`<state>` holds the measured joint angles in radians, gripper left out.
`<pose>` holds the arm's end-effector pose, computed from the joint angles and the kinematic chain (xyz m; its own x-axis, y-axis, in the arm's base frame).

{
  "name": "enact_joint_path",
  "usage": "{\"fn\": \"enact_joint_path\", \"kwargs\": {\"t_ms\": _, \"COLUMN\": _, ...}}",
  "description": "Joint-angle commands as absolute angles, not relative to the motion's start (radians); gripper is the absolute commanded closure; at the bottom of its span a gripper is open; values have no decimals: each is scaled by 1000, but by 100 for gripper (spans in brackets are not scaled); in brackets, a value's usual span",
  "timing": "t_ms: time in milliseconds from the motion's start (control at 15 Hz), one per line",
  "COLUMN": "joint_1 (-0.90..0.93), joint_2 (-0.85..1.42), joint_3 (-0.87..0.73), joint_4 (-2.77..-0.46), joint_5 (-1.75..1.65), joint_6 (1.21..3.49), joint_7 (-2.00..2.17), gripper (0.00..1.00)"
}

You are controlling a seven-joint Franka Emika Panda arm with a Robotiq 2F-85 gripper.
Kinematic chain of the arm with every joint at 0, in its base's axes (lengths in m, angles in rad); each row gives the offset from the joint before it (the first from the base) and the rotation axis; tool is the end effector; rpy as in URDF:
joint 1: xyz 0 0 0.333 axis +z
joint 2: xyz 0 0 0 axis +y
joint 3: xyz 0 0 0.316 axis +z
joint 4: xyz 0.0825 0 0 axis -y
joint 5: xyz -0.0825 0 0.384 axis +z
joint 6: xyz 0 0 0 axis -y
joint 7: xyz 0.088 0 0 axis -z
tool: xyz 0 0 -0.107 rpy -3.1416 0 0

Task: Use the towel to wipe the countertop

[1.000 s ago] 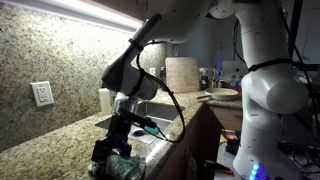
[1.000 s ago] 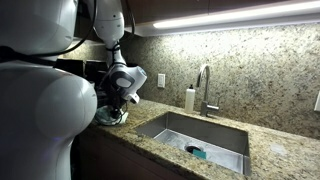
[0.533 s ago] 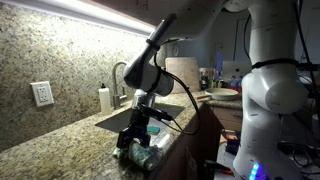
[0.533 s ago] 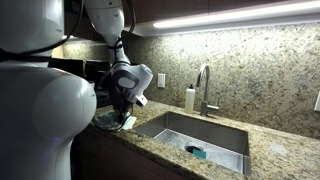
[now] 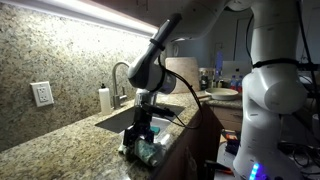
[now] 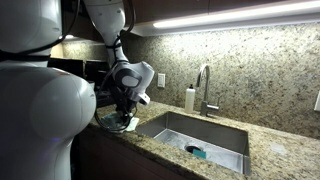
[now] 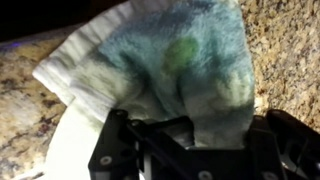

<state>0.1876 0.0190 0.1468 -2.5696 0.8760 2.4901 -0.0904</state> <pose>0.4130 0.1396 0.2479 0.9434 -0.2544 -0.2125 -0.3238 -0.8446 -0.4263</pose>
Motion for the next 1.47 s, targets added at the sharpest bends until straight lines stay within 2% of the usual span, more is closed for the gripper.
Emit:
{"fn": "enact_joint_path", "kwargs": {"t_ms": 0, "joint_1": 188, "joint_2": 7, "joint_3": 162, "joint_4": -2568, "joint_5": 787, "joint_6": 2524, "joint_7": -41, "gripper": 100}}
{"fn": "enact_joint_path", "kwargs": {"t_ms": 400, "joint_1": 216, "joint_2": 20, "joint_3": 204, "joint_4": -2490, "joint_5": 615, "joint_6": 2530, "joint_7": 4, "gripper": 100}}
{"fn": "enact_joint_path", "kwargs": {"t_ms": 933, "joint_1": 213, "joint_2": 28, "joint_3": 206, "joint_4": -2489, "joint_5": 634, "joint_6": 2518, "joint_7": -16, "gripper": 100}}
{"fn": "enact_joint_path", "kwargs": {"t_ms": 1000, "joint_1": 214, "joint_2": 29, "joint_3": 207, "joint_4": -2487, "joint_5": 629, "joint_6": 2521, "joint_7": -6, "gripper": 74}}
{"fn": "enact_joint_path", "kwargs": {"t_ms": 1133, "joint_1": 213, "joint_2": 27, "joint_3": 207, "joint_4": -2480, "joint_5": 625, "joint_6": 2503, "joint_7": -6, "gripper": 68}}
{"fn": "enact_joint_path", "kwargs": {"t_ms": 1400, "joint_1": 214, "joint_2": 4, "joint_3": 209, "joint_4": -2445, "joint_5": 596, "joint_6": 2408, "joint_7": -1, "gripper": 43}}
